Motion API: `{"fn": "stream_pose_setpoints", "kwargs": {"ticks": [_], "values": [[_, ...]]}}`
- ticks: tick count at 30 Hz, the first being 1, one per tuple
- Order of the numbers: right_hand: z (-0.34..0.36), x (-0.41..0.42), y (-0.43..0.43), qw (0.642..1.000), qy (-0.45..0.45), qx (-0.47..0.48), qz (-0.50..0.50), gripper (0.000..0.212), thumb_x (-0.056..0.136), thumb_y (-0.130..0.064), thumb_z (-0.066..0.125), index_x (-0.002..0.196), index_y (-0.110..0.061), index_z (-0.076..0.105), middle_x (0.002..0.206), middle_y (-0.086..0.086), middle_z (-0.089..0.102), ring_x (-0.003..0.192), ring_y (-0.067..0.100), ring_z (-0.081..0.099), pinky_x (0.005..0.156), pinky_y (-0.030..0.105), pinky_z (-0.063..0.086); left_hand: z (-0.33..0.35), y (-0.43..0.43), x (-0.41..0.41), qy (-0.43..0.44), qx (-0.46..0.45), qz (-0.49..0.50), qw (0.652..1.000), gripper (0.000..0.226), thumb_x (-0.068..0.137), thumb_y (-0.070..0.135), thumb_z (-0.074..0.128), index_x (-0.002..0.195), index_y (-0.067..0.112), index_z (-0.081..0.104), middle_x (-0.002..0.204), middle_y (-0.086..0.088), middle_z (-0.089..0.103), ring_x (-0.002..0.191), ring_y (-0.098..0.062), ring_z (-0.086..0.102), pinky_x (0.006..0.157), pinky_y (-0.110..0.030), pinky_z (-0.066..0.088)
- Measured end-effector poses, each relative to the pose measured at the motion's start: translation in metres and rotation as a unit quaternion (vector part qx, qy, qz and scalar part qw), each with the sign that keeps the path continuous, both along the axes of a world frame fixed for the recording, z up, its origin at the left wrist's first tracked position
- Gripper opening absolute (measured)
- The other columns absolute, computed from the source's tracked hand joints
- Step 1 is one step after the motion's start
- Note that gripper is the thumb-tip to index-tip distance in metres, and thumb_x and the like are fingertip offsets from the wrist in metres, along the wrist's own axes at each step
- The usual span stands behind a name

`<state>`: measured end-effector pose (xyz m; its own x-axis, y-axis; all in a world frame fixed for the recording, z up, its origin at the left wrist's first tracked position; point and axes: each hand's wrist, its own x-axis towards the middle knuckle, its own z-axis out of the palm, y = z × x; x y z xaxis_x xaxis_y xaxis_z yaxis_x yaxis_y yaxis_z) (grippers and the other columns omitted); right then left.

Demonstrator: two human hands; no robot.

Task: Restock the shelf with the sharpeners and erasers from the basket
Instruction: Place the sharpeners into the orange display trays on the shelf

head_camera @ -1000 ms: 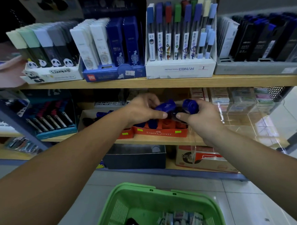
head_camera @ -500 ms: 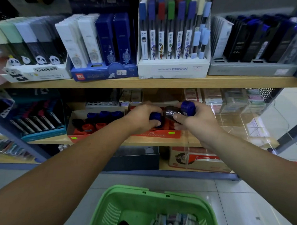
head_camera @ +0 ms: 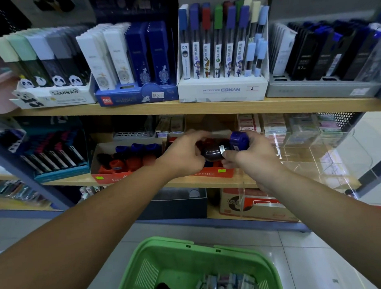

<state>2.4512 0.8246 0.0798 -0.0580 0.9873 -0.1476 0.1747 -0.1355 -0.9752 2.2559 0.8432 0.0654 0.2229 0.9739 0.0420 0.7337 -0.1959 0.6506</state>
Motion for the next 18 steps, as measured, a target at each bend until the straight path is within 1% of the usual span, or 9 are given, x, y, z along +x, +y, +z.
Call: {"fn": "stream_pose_setpoints", "kwargs": {"ticks": [2, 4, 5, 7, 8, 11, 14, 16, 18], "values": [[-0.001, -0.008, -0.003, 0.999, 0.013, -0.017, 0.036, 0.05, 0.088, 0.004, 0.077, 0.132, -0.014, 0.06, 0.114, 0.009, 0.071, 0.084, 0.021, 0.079, 0.079, 0.036, 0.066, 0.009, -0.013, -0.002, -0.09, -0.028, -0.013, 0.995, 0.065, 0.086, 0.009, 0.077, 0.146, 0.025, 0.054, 0.13, 0.007, 0.062, 0.111, -0.006, 0.063, 0.095, -0.026, 0.056], [-0.001, -0.019, -0.008, 0.997, 0.012, -0.035, 0.072, 0.048, 0.087, 0.003, 0.078, 0.129, -0.014, 0.062, 0.114, 0.009, 0.072, 0.086, 0.022, 0.079, 0.081, 0.039, 0.066, 0.013, -0.025, -0.011, -0.111, -0.044, -0.03, 0.992, 0.055, 0.085, 0.01, 0.081, 0.135, 0.021, 0.064, 0.122, 0.007, 0.069, 0.113, -0.004, 0.064, 0.102, -0.023, 0.052], [0.0, -0.025, -0.01, 0.995, 0.006, -0.04, 0.087, 0.047, 0.087, 0.001, 0.079, 0.127, -0.015, 0.062, 0.113, 0.009, 0.073, 0.085, 0.023, 0.079, 0.082, 0.04, 0.065, 0.013, -0.03, -0.018, -0.113, -0.051, -0.02, 0.992, 0.051, 0.083, 0.011, 0.084, 0.13, 0.02, 0.067, 0.118, 0.006, 0.071, 0.111, -0.006, 0.066, 0.102, -0.026, 0.053], [-0.001, -0.038, -0.014, 0.994, 0.005, -0.041, 0.102, 0.047, 0.087, -0.003, 0.081, 0.128, -0.016, 0.061, 0.111, 0.01, 0.075, 0.085, 0.022, 0.08, 0.081, 0.041, 0.065, 0.014, -0.04, -0.035, -0.121, -0.073, 0.018, 0.99, 0.05, 0.081, 0.016, 0.087, 0.127, 0.023, 0.069, 0.112, 0.004, 0.072, 0.106, -0.011, 0.069, 0.097, -0.035, 0.058], [-0.004, -0.044, -0.014, 0.994, 0.01, -0.04, 0.096, 0.047, 0.087, -0.006, 0.081, 0.129, -0.015, 0.061, 0.11, 0.011, 0.076, 0.084, 0.022, 0.08, 0.079, 0.04, 0.066, 0.014, -0.046, -0.044, -0.126, -0.087, 0.032, 0.988, 0.051, 0.082, 0.017, 0.086, 0.128, 0.024, 0.067, 0.112, 0.003, 0.072, 0.104, -0.013, 0.07, 0.094, -0.035, 0.06], [-0.004, -0.061, -0.018, 0.996, -0.039, -0.024, 0.072, 0.042, 0.087, -0.024, 0.085, 0.122, -0.019, 0.064, 0.096, 0.008, 0.079, 0.076, 0.02, 0.079, 0.069, 0.035, 0.065, 0.008, -0.063, -0.071, -0.146, -0.127, 0.053, 0.98, 0.036, 0.088, 0.013, 0.081, 0.119, 0.025, 0.067, 0.106, -0.002, 0.073, 0.092, -0.012, 0.073, 0.079, -0.023, 0.062], [0.0, -0.081, -0.025, 0.987, -0.108, -0.003, 0.119, 0.027, 0.087, -0.034, 0.084, 0.104, -0.021, 0.068, 0.082, 0.009, 0.078, 0.069, 0.019, 0.076, 0.06, 0.028, 0.061, 0.006, -0.072, -0.105, -0.137, -0.121, 0.095, 0.979, 0.034, 0.083, 0.007, 0.083, 0.112, 0.019, 0.067, 0.095, -0.003, 0.072, 0.072, -0.002, 0.07, 0.062, -0.016, 0.055], [0.001, -0.099, -0.027, 0.978, -0.142, 0.028, 0.149, 0.021, 0.091, -0.036, 0.08, 0.1, -0.02, 0.069, 0.081, 0.008, 0.076, 0.068, 0.018, 0.072, 0.06, 0.029, 0.061, 0.006, -0.071, -0.135, -0.137, -0.089, 0.154, 0.975, 0.032, 0.079, 0.01, 0.087, 0.102, 0.019, 0.067, 0.089, 0.0, 0.069, 0.068, -0.005, 0.067, 0.06, -0.019, 0.054], [0.0, -0.119, -0.024, 0.967, -0.179, 0.059, 0.173, 0.022, 0.091, -0.038, 0.08, 0.103, -0.023, 0.069, 0.085, 0.002, 0.075, 0.073, 0.017, 0.071, 0.061, 0.029, 0.06, 0.005, -0.069, -0.166, -0.129, -0.044, 0.205, 0.969, 0.031, 0.076, 0.016, 0.091, 0.096, 0.02, 0.066, 0.089, 0.0, 0.07, 0.077, -0.014, 0.068, 0.071, -0.031, 0.06]]}}
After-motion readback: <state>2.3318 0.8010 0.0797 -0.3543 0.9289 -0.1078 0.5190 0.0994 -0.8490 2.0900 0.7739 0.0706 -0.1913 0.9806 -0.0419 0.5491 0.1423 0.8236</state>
